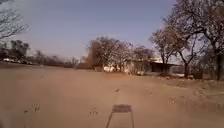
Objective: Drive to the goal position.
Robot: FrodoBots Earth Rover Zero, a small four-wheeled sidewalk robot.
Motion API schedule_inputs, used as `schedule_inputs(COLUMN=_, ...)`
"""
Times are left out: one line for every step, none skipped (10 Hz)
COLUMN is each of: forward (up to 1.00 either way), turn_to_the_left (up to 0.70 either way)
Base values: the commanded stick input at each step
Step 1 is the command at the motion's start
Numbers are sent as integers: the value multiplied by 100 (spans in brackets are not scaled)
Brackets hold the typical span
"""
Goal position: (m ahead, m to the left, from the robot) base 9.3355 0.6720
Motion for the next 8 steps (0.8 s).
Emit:
schedule_inputs(forward=70, turn_to_the_left=0)
schedule_inputs(forward=70, turn_to_the_left=0)
schedule_inputs(forward=70, turn_to_the_left=0)
schedule_inputs(forward=70, turn_to_the_left=0)
schedule_inputs(forward=70, turn_to_the_left=0)
schedule_inputs(forward=70, turn_to_the_left=0)
schedule_inputs(forward=70, turn_to_the_left=0)
schedule_inputs(forward=70, turn_to_the_left=0)
